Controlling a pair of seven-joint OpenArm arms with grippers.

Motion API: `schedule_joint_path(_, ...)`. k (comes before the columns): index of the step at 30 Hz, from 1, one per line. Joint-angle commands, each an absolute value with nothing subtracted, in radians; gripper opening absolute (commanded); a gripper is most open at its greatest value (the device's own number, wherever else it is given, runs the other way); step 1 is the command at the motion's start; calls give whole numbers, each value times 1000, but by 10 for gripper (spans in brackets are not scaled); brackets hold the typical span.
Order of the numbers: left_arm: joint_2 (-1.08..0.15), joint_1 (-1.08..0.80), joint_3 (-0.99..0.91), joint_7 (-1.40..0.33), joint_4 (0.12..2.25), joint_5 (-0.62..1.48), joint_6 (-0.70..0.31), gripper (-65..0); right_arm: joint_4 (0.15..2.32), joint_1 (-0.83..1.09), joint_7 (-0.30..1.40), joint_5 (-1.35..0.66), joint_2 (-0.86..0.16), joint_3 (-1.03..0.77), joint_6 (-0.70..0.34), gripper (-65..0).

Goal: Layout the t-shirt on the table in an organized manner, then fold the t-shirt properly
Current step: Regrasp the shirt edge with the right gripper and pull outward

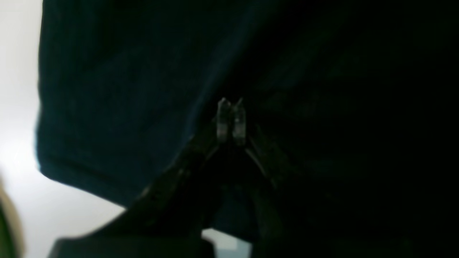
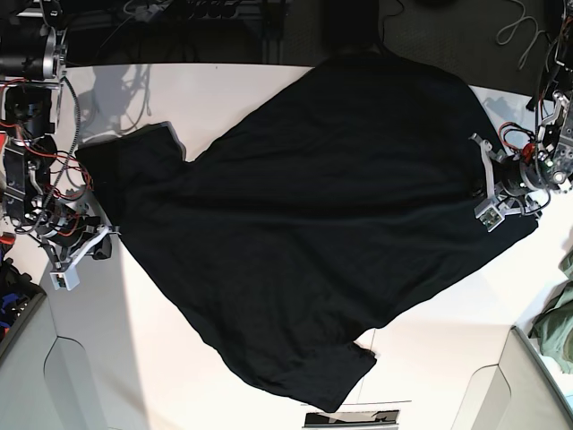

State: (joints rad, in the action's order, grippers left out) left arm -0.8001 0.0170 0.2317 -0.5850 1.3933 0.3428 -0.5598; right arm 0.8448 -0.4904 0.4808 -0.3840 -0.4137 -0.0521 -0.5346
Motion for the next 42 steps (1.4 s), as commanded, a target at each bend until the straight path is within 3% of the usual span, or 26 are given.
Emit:
schedule_joint_path(1, -807, 43, 228, -579, 1399, 350, -562, -650, 860, -514, 479, -414, -429, -57, -538, -650)
schedule_joint_path(9, -766, 159, 228, -573, 1374, 290, -572, -650, 862, -443, 513, -511, -434, -58, -539, -650)
schedule_joint_path(15, -801, 248, 228, -571, 1225, 286, -572, -650, 874, -401, 516, -585, -425, -59, -559, -650)
schedule_joint_path(28, -898, 271, 228, -519, 1059, 276, -573, -650, 960, -402, 599, -637, -294, -59, -569, -650)
schedule_joint_path(31, -910, 271, 228, -513, 1062, 339, -592, -645, 1025, -401, 601, -636, -285, -75, -569, -650)
schedule_joint_path(34, -913, 271, 228, -513, 1072, 393, -591, -586, 1102, -404, 601, -633, -285, -111, -568, -650)
schedule_joint_path(42, -912, 271, 228, -587, 1081, 534, -601, -587, 1148, -459, 567, -577, -253, -134, -565, -650)
